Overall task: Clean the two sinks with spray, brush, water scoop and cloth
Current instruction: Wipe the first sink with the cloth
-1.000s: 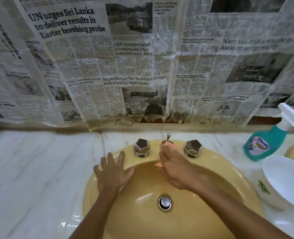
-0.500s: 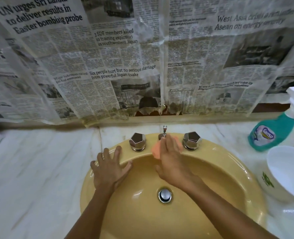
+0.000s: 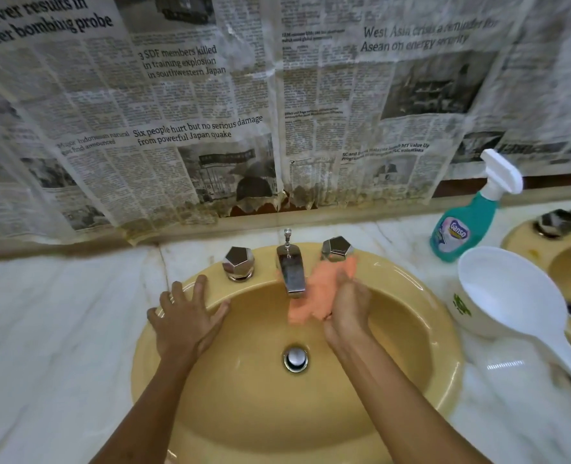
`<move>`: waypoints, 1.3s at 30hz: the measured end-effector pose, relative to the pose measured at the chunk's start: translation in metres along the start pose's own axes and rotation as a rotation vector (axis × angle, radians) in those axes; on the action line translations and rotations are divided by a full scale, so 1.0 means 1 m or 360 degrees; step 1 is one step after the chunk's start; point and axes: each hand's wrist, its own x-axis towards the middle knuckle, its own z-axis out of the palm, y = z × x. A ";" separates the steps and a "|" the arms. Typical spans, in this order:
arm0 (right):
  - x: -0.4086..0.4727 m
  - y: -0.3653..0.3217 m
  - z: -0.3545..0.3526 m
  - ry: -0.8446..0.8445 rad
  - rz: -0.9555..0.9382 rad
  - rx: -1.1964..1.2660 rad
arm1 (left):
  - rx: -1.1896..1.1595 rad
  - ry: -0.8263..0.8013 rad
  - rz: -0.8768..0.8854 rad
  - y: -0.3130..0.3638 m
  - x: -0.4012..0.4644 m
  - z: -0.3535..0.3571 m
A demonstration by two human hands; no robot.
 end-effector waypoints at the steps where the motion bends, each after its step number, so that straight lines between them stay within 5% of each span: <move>1: 0.002 -0.009 -0.004 0.0078 -0.0154 0.0032 | -0.0008 -0.0001 -0.0004 0.000 0.000 0.000; 4: 0.016 -0.037 -0.007 0.0141 -0.0750 -0.0386 | -0.0022 -0.0001 -0.0007 0.000 -0.001 -0.001; 9: 0.084 -0.047 -0.005 -0.0643 -0.1639 -0.2488 | -0.0037 -0.0004 -0.0001 0.002 -0.001 -0.001; 12: 0.106 -0.053 0.019 -0.0639 -0.1703 -0.3307 | -0.0014 0.0018 0.0000 0.002 0.001 0.003; 16: 0.094 -0.035 0.035 -0.0446 -0.1742 -0.3687 | 0.0022 0.0039 -0.0001 0.001 0.002 0.006; 20: 0.110 -0.040 0.014 -0.0817 -0.2168 -0.3415 | 0.0019 0.0041 0.0009 0.000 0.002 0.006; 23: 0.095 -0.032 0.012 -0.0366 -0.1617 -0.2891 | 0.0029 0.0041 0.0005 0.000 0.003 0.006; 25: 0.086 -0.016 0.008 -0.0161 -0.1529 -0.2695 | 0.0017 0.0048 0.0011 0.000 0.003 0.006; 30: 0.087 -0.027 0.026 0.0071 -0.1368 -0.3013 | 0.0011 0.0028 0.0004 0.001 0.002 0.005; 34: 0.092 -0.044 0.052 0.0124 -0.0992 -0.2816 | 0.0011 0.0033 0.0004 0.000 0.002 0.004; 37: 0.098 -0.062 0.055 -0.0037 -0.1077 -0.2575 | 0.0001 0.0028 0.0002 0.000 0.002 0.005; 39: 0.095 -0.059 0.058 -0.0405 -0.1245 -0.2544 | -0.0007 0.0044 0.0001 0.000 0.003 0.006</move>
